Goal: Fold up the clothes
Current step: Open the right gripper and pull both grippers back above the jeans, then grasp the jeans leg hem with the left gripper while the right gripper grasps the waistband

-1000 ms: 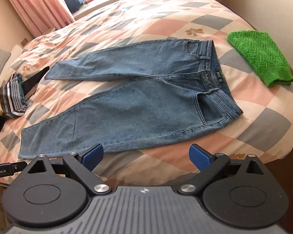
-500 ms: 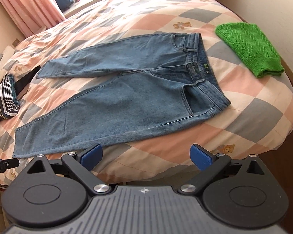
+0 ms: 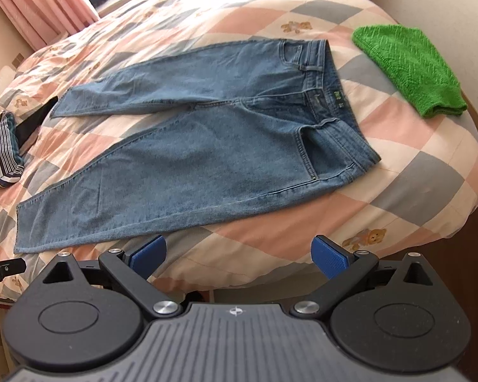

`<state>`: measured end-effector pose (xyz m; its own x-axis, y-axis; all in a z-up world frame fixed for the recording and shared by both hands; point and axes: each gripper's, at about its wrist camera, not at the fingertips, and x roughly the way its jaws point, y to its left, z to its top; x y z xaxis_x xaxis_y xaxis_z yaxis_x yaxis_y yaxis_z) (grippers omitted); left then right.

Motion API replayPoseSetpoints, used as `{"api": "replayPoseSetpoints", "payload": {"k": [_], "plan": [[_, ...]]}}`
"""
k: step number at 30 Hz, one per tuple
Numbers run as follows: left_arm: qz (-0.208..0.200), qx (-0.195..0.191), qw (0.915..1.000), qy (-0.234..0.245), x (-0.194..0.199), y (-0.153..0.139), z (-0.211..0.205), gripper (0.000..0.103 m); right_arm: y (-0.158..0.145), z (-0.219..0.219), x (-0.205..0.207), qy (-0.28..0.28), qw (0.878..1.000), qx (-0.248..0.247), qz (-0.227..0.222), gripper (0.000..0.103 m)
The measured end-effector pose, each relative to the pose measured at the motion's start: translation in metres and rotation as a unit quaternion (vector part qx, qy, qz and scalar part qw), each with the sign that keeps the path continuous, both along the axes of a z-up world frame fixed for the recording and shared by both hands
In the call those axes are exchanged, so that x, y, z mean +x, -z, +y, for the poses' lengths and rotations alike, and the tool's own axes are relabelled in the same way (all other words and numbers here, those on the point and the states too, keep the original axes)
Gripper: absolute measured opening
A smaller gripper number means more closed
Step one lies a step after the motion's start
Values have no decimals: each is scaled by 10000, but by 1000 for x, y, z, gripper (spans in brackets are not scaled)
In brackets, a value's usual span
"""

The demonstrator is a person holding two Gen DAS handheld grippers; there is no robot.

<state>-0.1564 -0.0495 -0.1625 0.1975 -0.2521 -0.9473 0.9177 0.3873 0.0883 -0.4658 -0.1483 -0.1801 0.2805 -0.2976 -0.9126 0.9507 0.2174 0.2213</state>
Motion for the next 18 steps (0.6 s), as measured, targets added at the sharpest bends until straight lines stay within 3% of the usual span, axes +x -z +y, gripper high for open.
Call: {"api": "replayPoseSetpoints", "payload": {"k": [6,10,14,18], "plan": [[164,105,9998,104,25,19,-15,74,19,-18,15,-96,9998,151,19,99],[297,29,9993,234,56,33,-41,74,39,-43,19,35,9989,345,-325,96],[533,-147,9978,364,91,51,-83,74,58,-78,20,371,9959,454,-683,96],[642,-238,9959,593,132,72,-138,74,72,-117,33,460,9938,67,-1013,88]]}}
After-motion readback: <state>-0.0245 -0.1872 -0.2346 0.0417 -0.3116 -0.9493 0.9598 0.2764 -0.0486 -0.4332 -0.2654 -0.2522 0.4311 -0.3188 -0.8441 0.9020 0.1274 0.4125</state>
